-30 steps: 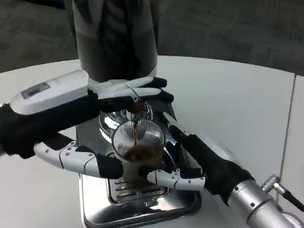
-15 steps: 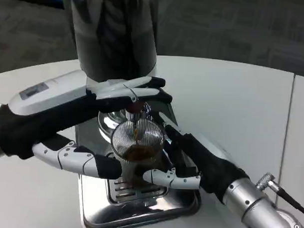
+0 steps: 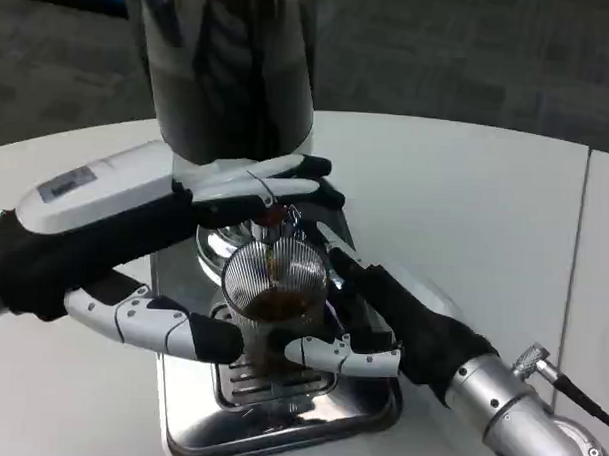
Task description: Grasp the cup under the faucet to collect the drink, then remove the cup.
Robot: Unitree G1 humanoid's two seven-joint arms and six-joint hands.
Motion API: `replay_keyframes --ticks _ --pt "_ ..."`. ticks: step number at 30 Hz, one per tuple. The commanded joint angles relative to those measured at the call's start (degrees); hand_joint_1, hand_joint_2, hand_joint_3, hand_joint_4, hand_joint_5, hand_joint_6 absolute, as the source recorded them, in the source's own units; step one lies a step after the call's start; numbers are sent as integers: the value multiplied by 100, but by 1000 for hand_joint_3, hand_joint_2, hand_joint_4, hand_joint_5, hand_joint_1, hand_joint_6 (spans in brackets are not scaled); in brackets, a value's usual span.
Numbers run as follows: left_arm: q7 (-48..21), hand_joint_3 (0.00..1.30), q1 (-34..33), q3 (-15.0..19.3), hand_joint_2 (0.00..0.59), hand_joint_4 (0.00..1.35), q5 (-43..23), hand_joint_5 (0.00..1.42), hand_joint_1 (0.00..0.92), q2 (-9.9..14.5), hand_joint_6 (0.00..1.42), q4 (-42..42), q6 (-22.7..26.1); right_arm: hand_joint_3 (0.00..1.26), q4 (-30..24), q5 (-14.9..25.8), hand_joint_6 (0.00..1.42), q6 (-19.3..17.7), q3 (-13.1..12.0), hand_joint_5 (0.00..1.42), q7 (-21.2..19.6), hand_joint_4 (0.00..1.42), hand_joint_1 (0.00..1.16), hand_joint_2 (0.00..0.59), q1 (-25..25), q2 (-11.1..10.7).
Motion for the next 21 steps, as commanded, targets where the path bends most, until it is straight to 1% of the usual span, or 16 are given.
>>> replay_keyframes --ticks 1,17,21 --pt "-175 153 257 -142 122 26 335 127 0 203 87 136 27 0 -67 28 19 13 -13 0 -23 0 578 205 49 13" --pt "-123 156 278 -227 122 34 454 127 0 299 87 200 -178 0 -77 41 17 -7 -7 0 -18 0 577 205 58 22" --pt "-86 156 298 -240 122 35 446 127 0 309 87 211 -161 0 -140 42 17 -8 2 0 -9 0 577 205 92 21"
